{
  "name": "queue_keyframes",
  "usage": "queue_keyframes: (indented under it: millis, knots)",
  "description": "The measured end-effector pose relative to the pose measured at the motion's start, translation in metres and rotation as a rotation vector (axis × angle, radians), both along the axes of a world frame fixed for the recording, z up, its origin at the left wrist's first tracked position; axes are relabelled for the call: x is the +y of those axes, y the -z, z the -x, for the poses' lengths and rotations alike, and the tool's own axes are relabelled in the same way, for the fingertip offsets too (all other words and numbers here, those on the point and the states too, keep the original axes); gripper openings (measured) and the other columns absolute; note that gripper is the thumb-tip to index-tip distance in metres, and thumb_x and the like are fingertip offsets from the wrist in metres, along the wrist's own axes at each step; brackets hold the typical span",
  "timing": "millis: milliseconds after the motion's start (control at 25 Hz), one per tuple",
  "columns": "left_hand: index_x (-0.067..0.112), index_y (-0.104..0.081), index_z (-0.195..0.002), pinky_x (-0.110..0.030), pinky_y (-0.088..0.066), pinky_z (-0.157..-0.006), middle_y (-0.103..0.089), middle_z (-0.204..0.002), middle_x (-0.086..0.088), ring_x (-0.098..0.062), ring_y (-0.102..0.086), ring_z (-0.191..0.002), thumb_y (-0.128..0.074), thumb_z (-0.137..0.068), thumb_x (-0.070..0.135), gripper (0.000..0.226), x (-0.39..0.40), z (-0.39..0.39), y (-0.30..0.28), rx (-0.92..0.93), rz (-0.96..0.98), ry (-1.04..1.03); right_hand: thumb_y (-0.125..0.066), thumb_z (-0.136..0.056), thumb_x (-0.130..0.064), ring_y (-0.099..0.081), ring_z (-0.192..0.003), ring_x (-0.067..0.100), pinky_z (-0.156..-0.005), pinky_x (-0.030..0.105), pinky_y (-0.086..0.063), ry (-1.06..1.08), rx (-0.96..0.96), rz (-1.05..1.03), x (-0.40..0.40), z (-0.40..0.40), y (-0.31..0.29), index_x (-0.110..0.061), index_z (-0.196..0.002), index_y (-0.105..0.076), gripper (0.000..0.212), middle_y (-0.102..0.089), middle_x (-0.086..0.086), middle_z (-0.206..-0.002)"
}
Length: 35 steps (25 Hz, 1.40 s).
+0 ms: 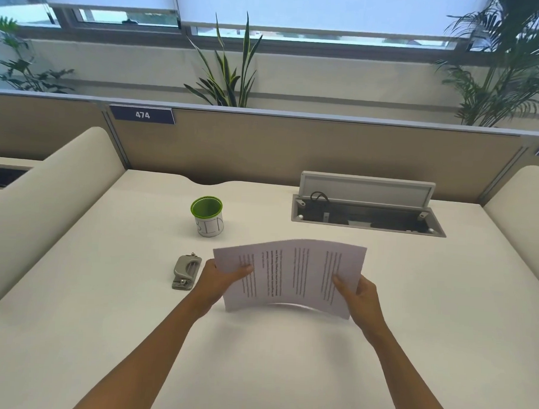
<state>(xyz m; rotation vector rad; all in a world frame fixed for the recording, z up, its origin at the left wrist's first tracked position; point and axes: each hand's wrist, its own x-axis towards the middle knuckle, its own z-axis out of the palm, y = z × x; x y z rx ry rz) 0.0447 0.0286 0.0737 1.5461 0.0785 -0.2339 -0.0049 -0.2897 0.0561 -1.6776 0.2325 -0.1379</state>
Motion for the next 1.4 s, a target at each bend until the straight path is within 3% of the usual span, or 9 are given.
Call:
queue_keyframes:
  millis: [120, 360, 560, 800, 920, 1000, 1080, 1200, 1400]
  knots:
    - [0.023, -0.077, -0.106, -0.025, -0.057, -0.078, -0.079, -0.109, 0.002, -0.017, -0.075, -0.101, -0.086, -0.077, 0.024, 0.030, -0.001, 0.010, 0.013, 0.020, 0.003, 0.024, -0.067, -0.096, -0.019, -0.075, -0.095, 0.002, -0.073, 0.016, -0.060, -0.033, 0.042, -0.012, 0.002, 0.012, 0.014, -0.029, -0.108, -0.072, 0.016, -0.079, -0.019, -0.102]
    - [0.028, -0.078, -0.101, -0.021, -0.059, -0.070, -0.079, -0.107, 0.003, -0.015, -0.076, -0.095, -0.087, -0.074, 0.025, 0.028, -0.002, 0.008, 0.011, 0.021, 0.016, 0.017, -0.066, -0.097, -0.018, -0.073, -0.092, -0.004, -0.072, 0.013, -0.058, -0.026, 0.050, -0.022, 0.002, 0.008, 0.013, -0.025, -0.112, -0.070, 0.017, -0.076, -0.015, -0.107]
    - [0.027, -0.073, -0.111, -0.028, -0.057, -0.087, -0.077, -0.113, 0.004, -0.014, -0.072, -0.104, -0.082, -0.082, 0.021, 0.031, -0.001, 0.016, 0.020, 0.025, -0.018, 0.071, -0.065, -0.098, -0.025, -0.072, -0.101, -0.001, -0.076, 0.013, -0.057, -0.088, 0.139, 0.013, -0.001, 0.014, 0.030, -0.014, -0.123, -0.069, 0.027, -0.076, -0.006, -0.117]
    - [0.030, -0.073, -0.105, -0.021, -0.058, -0.073, -0.079, -0.103, 0.011, -0.014, -0.075, -0.097, -0.076, -0.087, 0.032, 0.018, -0.003, 0.013, 0.009, 0.077, -0.095, 0.068, -0.075, -0.091, -0.027, -0.075, -0.098, 0.013, -0.072, 0.018, -0.058, 0.050, 0.118, -0.054, -0.008, 0.010, 0.027, -0.026, -0.100, -0.078, 0.010, -0.081, -0.011, -0.098]
    - [0.025, -0.073, -0.108, -0.036, -0.060, -0.083, -0.079, -0.107, 0.002, -0.021, -0.075, -0.100, -0.077, -0.087, 0.025, 0.022, -0.010, 0.017, 0.006, 0.109, 0.041, -0.068, -0.080, -0.086, -0.028, -0.072, -0.105, 0.023, -0.090, 0.038, -0.058, 0.223, 0.143, -0.274, -0.007, 0.011, 0.029, -0.019, -0.110, -0.074, 0.026, -0.079, 0.001, -0.108]
    - [0.019, -0.069, -0.118, -0.049, -0.058, -0.092, -0.077, -0.114, -0.005, -0.027, -0.072, -0.106, -0.076, -0.087, 0.018, 0.031, -0.020, 0.022, 0.006, 0.138, 0.176, -0.156, -0.079, -0.088, -0.024, -0.068, -0.114, 0.024, -0.097, 0.040, -0.054, 0.295, 0.148, -0.461, -0.001, 0.011, 0.031, -0.016, -0.125, -0.063, 0.041, -0.073, 0.004, -0.121]
    - [0.017, -0.065, -0.125, -0.056, -0.054, -0.097, -0.075, -0.119, -0.008, -0.030, -0.069, -0.111, -0.074, -0.088, 0.015, 0.038, -0.032, 0.028, 0.008, 0.202, 0.307, -0.226, -0.071, -0.093, -0.018, -0.066, -0.117, 0.026, -0.092, 0.036, -0.054, 0.267, 0.145, -0.572, 0.011, 0.009, 0.029, -0.015, -0.130, -0.059, 0.040, -0.070, 0.005, -0.124]
    - [0.015, -0.064, -0.126, -0.057, -0.051, -0.100, -0.073, -0.122, -0.011, -0.032, -0.067, -0.114, -0.073, -0.089, 0.011, 0.038, -0.055, 0.040, 0.012, 0.291, 0.463, -0.293, -0.070, -0.094, -0.021, -0.074, -0.102, 0.017, -0.082, 0.031, -0.057, 0.143, 0.176, -0.622, 0.037, 0.001, 0.014, -0.020, -0.122, -0.067, 0.028, -0.076, 0.002, -0.119]
    - [0.016, -0.065, -0.125, -0.046, -0.059, -0.085, -0.075, -0.120, -0.009, -0.030, -0.069, -0.112, -0.074, -0.088, 0.011, 0.039, -0.078, 0.055, 0.016, 0.394, 0.580, -0.353, -0.066, -0.097, -0.018, -0.075, -0.106, 0.019, -0.087, 0.042, -0.059, 0.122, 0.157, -0.629, 0.070, -0.009, -0.001, -0.023, -0.129, -0.064, 0.032, -0.077, -0.004, -0.119]
